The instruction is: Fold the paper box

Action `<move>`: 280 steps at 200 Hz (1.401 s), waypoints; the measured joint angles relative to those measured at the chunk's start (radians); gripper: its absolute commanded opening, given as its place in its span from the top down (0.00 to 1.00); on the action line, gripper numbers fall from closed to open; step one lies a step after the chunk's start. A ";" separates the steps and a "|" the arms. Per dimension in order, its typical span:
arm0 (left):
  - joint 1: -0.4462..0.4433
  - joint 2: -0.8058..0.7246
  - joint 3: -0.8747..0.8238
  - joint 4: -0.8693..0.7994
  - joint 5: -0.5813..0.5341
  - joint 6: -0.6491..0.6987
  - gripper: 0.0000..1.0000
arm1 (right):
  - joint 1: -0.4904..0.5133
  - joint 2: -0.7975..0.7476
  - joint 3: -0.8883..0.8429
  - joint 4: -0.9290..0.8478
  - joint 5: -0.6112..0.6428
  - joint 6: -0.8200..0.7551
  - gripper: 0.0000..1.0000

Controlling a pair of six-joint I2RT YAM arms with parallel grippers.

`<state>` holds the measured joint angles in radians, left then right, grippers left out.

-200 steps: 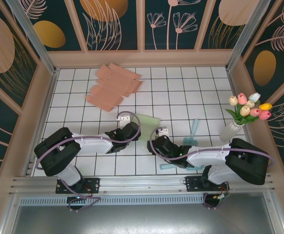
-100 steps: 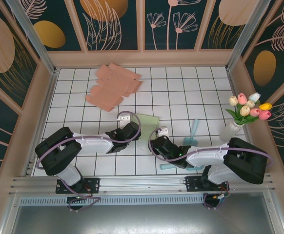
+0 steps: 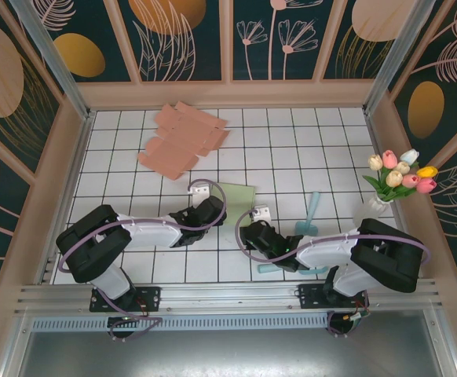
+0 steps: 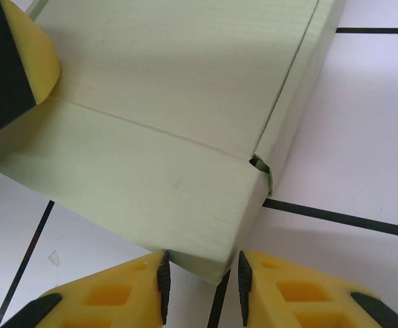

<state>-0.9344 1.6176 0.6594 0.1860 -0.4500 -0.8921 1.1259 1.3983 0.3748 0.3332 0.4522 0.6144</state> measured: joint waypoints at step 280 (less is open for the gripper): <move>0.011 -0.041 0.035 -0.142 0.093 -0.041 0.30 | -0.051 -0.207 0.083 -0.211 0.020 -0.007 0.45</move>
<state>-0.9230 1.5768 0.6945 0.0441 -0.3573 -0.9333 1.0748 1.1915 0.4576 0.1219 0.4725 0.6075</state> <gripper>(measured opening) 0.684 0.535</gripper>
